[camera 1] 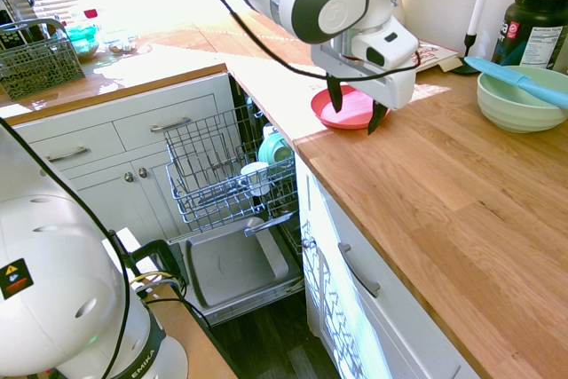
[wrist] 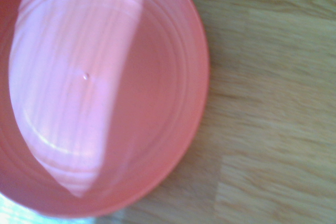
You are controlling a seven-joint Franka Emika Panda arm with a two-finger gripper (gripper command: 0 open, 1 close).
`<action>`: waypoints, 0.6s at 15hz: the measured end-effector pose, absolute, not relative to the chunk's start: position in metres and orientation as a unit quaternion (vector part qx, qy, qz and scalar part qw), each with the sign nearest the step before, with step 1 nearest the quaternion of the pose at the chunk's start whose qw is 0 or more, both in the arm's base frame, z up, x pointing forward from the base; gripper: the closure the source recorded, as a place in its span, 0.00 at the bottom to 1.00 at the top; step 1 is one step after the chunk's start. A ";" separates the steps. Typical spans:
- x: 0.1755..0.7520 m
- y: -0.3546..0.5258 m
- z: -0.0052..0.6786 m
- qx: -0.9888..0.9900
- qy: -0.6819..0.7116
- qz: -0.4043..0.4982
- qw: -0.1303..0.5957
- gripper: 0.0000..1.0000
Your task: Put the plate in the dishwasher
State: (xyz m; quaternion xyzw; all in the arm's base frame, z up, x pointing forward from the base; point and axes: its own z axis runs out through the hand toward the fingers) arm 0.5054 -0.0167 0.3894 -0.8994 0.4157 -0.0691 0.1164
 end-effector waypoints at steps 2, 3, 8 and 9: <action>0.530 -0.014 0.372 -0.899 0.413 -0.065 0.130 0.00; 0.539 -0.013 0.363 -0.898 0.413 -0.060 0.136 0.00; 0.561 -0.014 0.345 -0.889 0.424 -0.057 0.160 1.00; 0.562 -0.014 0.344 -0.889 0.424 -0.058 0.163 1.00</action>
